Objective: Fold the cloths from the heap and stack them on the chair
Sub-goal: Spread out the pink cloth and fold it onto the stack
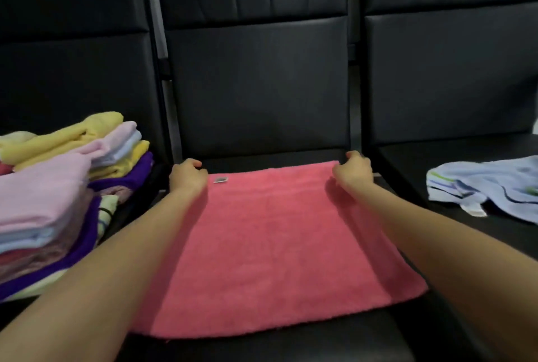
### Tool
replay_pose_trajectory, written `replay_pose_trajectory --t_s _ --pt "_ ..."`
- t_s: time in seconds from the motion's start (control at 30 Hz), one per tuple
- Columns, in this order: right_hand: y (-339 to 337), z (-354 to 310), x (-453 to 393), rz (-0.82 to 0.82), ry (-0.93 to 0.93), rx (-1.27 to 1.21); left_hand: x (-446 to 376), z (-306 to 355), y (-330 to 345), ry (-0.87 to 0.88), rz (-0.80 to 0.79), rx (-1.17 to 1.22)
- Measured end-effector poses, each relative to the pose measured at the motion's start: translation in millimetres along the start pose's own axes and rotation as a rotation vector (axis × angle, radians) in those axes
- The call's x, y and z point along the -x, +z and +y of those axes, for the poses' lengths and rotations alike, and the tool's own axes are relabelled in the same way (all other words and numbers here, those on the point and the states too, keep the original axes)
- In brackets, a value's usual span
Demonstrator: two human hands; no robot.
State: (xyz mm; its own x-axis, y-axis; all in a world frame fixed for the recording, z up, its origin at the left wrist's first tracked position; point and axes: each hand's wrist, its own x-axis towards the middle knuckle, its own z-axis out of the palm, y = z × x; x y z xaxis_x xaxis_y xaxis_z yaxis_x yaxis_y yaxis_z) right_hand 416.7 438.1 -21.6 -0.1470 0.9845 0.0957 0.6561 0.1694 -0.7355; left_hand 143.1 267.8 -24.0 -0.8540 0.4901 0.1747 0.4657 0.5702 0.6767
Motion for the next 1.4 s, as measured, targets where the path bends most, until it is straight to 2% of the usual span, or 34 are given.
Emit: replay_pose_trajectory --t_s 0.1,0.23,0.37,0.43,0.53,0.63,0.8,0.97,1.1,1.2,1.33,1.4 --pt "-6 0 21 -0.029 -0.127 0.092 39 2 4 0.071 -0.034 -0.085" --pt "-34 -16 66 -0.117 -0.257 0.089 104 16 -14 0.239 -0.124 0.056" --pt "-48 -11 133 -0.260 -0.414 0.165 165 27 -25 0.373 -0.240 0.046" --pt "-55 -2 162 -0.411 -0.509 0.272 193 27 -30 0.447 -0.314 -0.006" --pt "-70 3 186 -0.779 -0.614 0.333 223 22 -36 0.570 -0.489 -0.063" --pt "-80 10 193 -0.924 -0.637 0.380 242 16 -43 0.675 -0.619 -0.148" --pt "-80 19 185 -0.862 -0.735 0.373 245 2 -51 0.756 -0.598 -0.136" --pt "-78 17 175 -0.708 -0.636 0.157 241 0 -46 0.807 -0.419 -0.265" --pt "-77 23 167 -0.789 -0.666 0.254 231 4 -52 0.751 -0.270 -0.075" --pt "-82 25 154 -0.768 -0.620 0.240 217 3 -63 0.775 -0.277 -0.054" --pt "-95 34 137 -0.687 -0.535 0.132 188 -10 -78 0.814 -0.377 -0.301" --pt "-102 40 134 -0.680 -0.527 0.070 177 -21 -86 0.783 -0.400 -0.299"
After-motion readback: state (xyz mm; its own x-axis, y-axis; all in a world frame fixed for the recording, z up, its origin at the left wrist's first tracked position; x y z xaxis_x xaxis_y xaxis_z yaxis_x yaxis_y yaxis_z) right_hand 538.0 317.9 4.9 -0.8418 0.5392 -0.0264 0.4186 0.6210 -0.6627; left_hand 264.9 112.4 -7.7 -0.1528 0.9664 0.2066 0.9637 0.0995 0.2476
